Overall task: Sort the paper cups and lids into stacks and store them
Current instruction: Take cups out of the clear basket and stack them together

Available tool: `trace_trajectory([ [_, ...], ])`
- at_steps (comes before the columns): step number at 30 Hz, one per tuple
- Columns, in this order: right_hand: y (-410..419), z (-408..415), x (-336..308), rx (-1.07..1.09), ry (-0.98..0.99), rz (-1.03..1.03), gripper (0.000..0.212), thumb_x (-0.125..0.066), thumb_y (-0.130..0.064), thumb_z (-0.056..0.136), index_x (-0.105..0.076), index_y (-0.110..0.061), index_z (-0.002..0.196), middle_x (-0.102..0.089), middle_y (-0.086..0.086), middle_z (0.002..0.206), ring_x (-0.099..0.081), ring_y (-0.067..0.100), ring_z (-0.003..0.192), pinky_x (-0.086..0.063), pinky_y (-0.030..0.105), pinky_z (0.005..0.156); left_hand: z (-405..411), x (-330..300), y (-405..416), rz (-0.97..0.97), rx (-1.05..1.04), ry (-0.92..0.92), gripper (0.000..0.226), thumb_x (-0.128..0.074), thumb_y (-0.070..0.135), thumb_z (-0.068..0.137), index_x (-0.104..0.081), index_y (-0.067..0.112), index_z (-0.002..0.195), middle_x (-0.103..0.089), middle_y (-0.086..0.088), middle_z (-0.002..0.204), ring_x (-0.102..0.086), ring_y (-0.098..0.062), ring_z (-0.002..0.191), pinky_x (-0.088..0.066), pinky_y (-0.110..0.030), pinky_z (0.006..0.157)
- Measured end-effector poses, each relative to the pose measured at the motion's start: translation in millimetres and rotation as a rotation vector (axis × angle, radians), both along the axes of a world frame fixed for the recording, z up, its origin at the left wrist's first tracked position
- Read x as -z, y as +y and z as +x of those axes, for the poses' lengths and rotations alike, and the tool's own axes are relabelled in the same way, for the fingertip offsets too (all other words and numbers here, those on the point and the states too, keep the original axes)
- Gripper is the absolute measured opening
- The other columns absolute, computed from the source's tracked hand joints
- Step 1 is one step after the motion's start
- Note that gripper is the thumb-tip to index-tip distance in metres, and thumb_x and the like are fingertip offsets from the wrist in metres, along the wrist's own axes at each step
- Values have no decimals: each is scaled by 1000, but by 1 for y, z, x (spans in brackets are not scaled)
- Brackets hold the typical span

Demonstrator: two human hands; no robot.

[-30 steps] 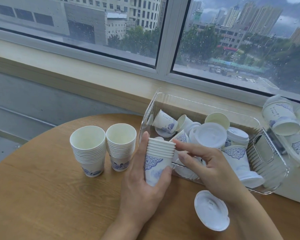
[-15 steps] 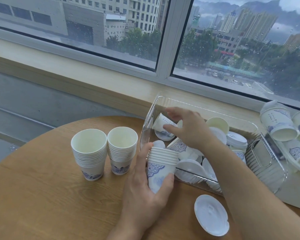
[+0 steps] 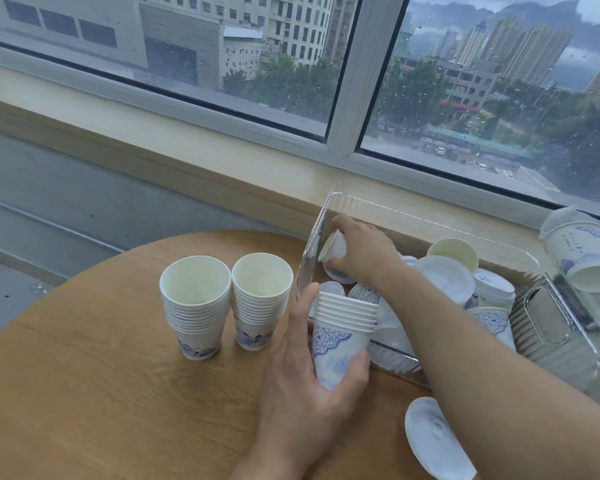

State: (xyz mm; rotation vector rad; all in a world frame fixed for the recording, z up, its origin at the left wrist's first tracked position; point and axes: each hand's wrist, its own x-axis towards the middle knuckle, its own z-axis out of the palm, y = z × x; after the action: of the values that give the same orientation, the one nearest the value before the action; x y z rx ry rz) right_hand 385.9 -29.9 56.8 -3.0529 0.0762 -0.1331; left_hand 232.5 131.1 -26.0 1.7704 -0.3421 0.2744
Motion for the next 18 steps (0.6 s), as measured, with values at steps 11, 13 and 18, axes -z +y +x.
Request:
trace_trajectory([
  [11, -5, -52, -19, 28, -482, 640, 67, -86, -44, 80, -51, -34, 136, -68, -4, 120, -66, 19, 103, -52, 35, 86, -1, -1, 1, 18, -10, -19, 85, -72, 59, 80, -29, 52, 154, -60, 13, 143, -61, -12, 129, -53, -43, 104],
  [13, -1, -75, -24, -8, -482, 894, 67, -89, -38, 81, -53, -31, 138, -70, -5, 122, -70, 15, 102, -60, 30, 85, -1, -3, 1, 16, -5, -22, 84, -71, 59, 81, -30, 52, 153, -60, 14, 143, -59, -11, 131, -53, -42, 105],
  [18, 7, -123, -25, -44, -414, 1378, 66, -89, -31, 79, -57, -23, 136, -76, 1, 115, -73, 17, 103, -58, 27, 86, -2, -5, 1, 12, 6, -22, 81, -71, 59, 81, -32, 49, 152, -62, 10, 141, -64, -10, 120, -56, -39, 97],
])
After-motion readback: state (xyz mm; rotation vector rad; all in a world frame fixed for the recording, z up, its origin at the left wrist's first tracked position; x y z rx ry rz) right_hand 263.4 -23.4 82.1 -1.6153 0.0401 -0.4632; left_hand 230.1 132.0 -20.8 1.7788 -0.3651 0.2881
